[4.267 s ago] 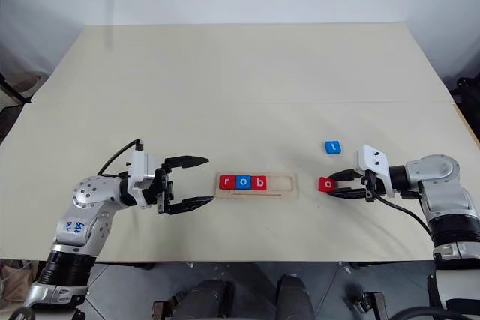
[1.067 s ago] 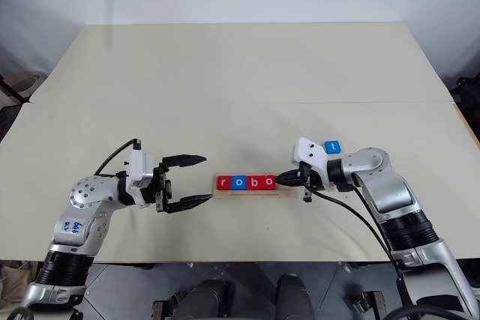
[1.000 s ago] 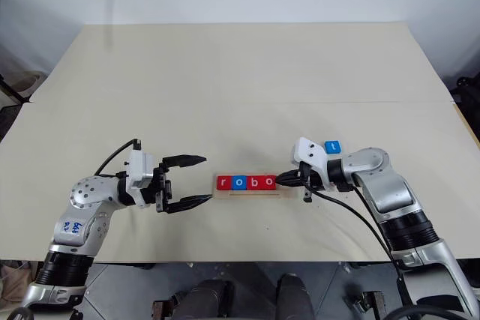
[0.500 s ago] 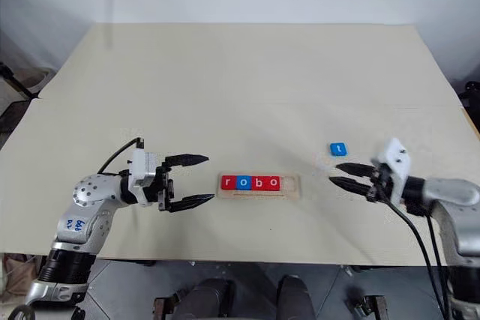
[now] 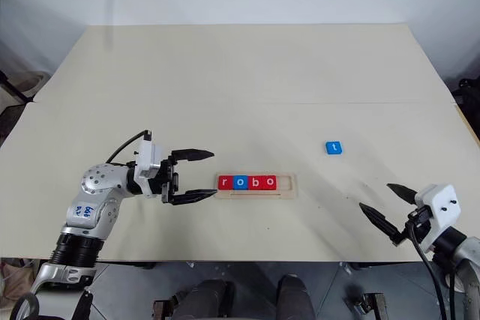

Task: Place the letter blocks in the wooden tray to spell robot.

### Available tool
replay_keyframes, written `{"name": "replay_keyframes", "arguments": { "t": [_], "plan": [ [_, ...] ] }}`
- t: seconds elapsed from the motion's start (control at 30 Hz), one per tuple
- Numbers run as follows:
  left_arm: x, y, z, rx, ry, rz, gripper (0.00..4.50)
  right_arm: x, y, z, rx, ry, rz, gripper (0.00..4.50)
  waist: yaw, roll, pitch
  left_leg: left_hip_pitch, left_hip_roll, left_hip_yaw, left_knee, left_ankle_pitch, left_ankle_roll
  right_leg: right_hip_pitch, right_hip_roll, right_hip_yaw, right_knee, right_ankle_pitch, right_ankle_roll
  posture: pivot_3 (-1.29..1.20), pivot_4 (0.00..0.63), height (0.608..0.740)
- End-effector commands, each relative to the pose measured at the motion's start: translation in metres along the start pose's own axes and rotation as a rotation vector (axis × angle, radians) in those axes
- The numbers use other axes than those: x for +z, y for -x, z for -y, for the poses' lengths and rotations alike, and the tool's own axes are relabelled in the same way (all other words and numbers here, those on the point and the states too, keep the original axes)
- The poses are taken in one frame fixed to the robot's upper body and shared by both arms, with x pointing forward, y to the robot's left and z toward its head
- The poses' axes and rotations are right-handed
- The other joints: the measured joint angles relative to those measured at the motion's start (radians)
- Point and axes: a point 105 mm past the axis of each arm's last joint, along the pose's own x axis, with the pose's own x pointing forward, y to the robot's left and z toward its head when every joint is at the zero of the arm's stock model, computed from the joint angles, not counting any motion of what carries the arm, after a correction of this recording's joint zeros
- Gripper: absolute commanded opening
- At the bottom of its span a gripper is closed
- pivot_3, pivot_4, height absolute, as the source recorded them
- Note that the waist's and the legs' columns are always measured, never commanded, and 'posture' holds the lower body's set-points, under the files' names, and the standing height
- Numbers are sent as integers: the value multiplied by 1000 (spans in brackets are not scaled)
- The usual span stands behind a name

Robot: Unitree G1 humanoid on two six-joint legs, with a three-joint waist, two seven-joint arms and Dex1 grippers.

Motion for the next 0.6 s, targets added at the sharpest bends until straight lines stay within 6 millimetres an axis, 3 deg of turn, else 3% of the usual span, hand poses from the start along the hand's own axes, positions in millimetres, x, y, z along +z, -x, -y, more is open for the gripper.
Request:
{"name": "replay_keyframes", "arguments": {
  "t": [0.03, 0.43, 0.6],
  "plan": [
    [6, -3, 0, -13, -36, 11, 4500, 15, -17, 2, -14, -18, 4, 4470, -1, 0, 0, 0, 0, 0, 0, 0, 0, 0, 0, 0, 0, 0, 0, 0, 150, 740],
    [7, -1, 3, 20, -47, 19, 4500, 49, -108, 25, -166, -195, -138, 4470, -12, 0, 0, -1, -1, -2, 0, 0, 0, -1, -1, -1, 0, 0, 0, 0, 150, 740],
    [7, -1, 4, 32, -46, 21, 4500, 53, -134, 25, -214, -203, -195, 4470, -12, 0, 0, -2, -1, -3, 0, 0, 0, -2, -1, -1, 1, 0, 0, 0, 150, 740]
  ]
}}
